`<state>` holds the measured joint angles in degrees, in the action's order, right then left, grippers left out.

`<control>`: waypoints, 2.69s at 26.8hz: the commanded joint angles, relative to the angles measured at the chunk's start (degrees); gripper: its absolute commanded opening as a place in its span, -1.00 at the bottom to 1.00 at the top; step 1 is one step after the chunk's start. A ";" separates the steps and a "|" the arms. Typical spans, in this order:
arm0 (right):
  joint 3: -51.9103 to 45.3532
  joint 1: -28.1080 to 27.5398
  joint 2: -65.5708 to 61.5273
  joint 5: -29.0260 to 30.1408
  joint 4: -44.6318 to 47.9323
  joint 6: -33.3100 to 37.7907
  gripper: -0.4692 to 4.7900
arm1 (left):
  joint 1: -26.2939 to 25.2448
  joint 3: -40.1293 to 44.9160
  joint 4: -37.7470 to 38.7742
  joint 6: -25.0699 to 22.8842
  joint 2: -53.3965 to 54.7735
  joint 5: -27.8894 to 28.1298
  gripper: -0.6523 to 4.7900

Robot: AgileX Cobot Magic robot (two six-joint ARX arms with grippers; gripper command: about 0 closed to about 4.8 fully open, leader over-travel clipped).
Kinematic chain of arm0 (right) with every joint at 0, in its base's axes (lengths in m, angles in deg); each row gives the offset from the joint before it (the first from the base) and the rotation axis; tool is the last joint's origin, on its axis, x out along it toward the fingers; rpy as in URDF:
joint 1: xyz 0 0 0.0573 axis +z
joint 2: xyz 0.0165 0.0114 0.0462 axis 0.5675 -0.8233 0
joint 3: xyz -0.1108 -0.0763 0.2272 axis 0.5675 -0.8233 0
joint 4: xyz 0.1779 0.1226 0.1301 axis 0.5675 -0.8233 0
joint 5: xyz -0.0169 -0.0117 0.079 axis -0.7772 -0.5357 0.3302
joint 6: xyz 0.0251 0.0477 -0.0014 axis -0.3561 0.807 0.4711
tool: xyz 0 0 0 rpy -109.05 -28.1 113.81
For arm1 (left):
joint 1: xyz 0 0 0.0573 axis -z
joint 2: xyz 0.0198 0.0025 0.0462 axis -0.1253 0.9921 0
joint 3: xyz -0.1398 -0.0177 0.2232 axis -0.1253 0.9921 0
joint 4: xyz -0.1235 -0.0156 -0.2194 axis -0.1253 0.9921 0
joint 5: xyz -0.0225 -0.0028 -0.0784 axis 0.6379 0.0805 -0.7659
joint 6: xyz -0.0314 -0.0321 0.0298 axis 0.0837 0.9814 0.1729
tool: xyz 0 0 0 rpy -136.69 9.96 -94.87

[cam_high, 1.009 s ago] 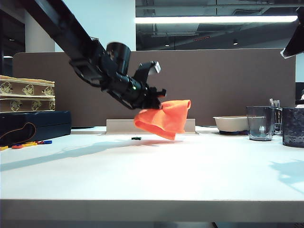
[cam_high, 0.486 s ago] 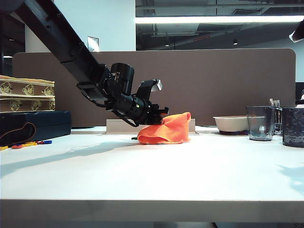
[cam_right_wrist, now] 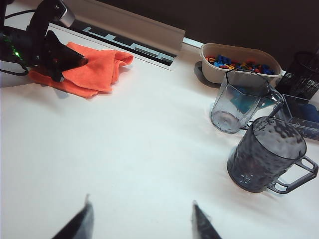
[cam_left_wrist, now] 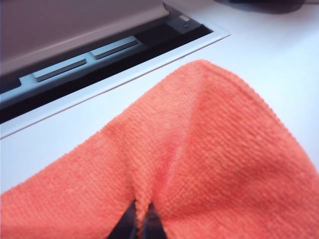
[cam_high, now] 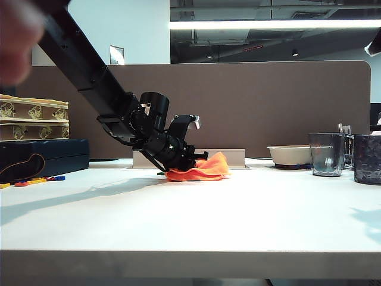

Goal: Use an orange cloth to wipe the letter magnets on the table away for a distance.

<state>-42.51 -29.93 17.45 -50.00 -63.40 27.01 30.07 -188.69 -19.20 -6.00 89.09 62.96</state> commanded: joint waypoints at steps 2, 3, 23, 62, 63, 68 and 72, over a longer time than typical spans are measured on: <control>0.26 0.00 0.11 -1.25 0.48 -1.07 0.10 | -0.66 -0.28 1.81 -1.66 0.59 4.00 -0.78; 0.26 0.00 0.11 -1.33 0.46 -1.07 0.10 | -1.01 -0.28 2.16 -1.66 0.59 4.26 -0.78; 0.26 -0.02 0.00 -1.64 0.22 -1.51 0.10 | -10.40 -0.57 8.24 -1.66 0.44 6.36 -0.78; 0.24 -0.02 -0.09 -3.96 0.76 -2.97 0.10 | -14.38 -0.48 23.52 -1.16 -19.15 10.51 -0.78; 0.24 -0.02 -0.09 -3.96 0.76 -2.95 0.10 | -14.34 -0.48 25.31 -1.14 -20.44 10.10 -0.78; 0.24 0.00 -0.09 -3.89 0.79 -2.93 0.10 | -14.19 -0.48 32.57 0.74 -26.38 8.17 -0.78; 0.24 0.09 0.00 -3.76 0.81 -2.93 0.10 | -14.14 -0.46 37.68 0.74 -31.36 8.07 -0.78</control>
<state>-42.51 -29.91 17.32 -53.89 -63.53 24.01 15.84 -189.08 16.25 -5.65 59.98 71.48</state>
